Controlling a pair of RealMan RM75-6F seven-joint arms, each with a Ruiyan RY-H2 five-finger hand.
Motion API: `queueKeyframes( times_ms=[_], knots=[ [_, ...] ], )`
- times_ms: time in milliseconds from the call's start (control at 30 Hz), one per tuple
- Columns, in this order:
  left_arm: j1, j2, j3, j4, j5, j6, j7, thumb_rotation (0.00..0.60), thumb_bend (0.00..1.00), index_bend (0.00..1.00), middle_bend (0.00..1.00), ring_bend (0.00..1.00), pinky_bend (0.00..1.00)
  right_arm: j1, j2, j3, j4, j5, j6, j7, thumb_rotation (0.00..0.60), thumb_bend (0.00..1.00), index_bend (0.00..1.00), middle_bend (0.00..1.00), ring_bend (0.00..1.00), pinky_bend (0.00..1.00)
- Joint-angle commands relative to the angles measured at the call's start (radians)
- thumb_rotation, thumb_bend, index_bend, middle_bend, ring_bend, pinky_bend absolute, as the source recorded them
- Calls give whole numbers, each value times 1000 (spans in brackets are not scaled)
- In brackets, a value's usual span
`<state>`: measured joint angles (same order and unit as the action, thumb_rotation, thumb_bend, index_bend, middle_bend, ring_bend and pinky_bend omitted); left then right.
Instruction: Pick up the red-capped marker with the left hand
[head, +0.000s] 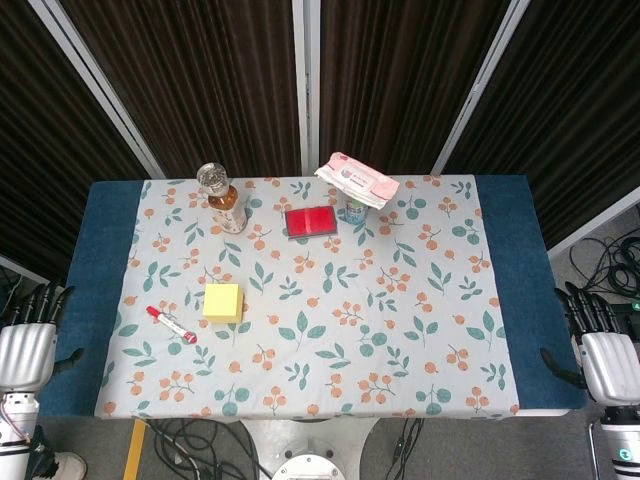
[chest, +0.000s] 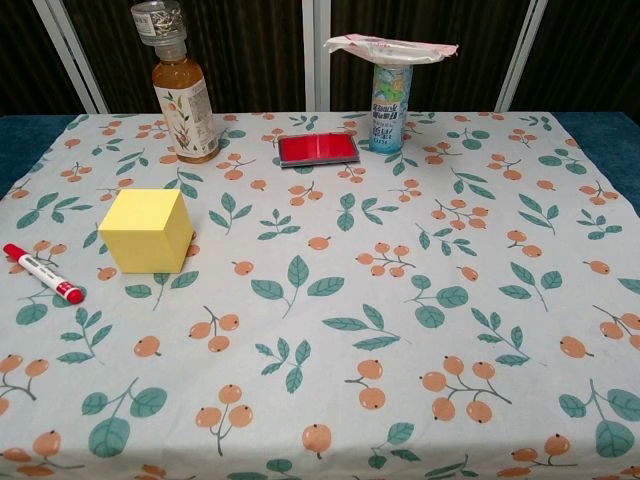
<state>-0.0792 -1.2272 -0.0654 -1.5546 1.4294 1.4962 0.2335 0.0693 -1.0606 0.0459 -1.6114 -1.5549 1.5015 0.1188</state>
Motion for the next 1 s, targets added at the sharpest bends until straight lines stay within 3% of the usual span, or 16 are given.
queueKeyframes(
  times_ms=[33, 433, 633, 867, 1000],
  knots=[
    [-1, -1, 0, 1, 0, -1, -2, 600, 173, 161, 130, 63, 150, 2, 1, 1, -3, -2, 0, -3, 600, 196, 0, 11, 0, 0],
    [-15, 8, 4, 7, 24, -12, -10, 600, 173, 161, 130, 64, 150, -7, 6, 2, 1, -7, 20, 3, 600, 195, 0, 11, 0, 0],
    [-93, 17, 0, 58, 70, -101, -51, 600, 173, 195, 136, 64, 150, -4, 9, 4, 5, -16, 24, 10, 600, 197, 0, 11, 0, 0],
    [-213, -7, 15, 157, 123, -264, -100, 600, 199, 336, 306, 122, 151, -7, 5, 0, 11, -18, 26, 15, 600, 196, 0, 12, 0, 0],
    [-279, -45, 27, 227, 143, -350, -124, 600, 214, 357, 357, 149, 153, -6, 5, 1, 12, -14, 22, 15, 600, 196, 0, 12, 0, 0]
  ],
)
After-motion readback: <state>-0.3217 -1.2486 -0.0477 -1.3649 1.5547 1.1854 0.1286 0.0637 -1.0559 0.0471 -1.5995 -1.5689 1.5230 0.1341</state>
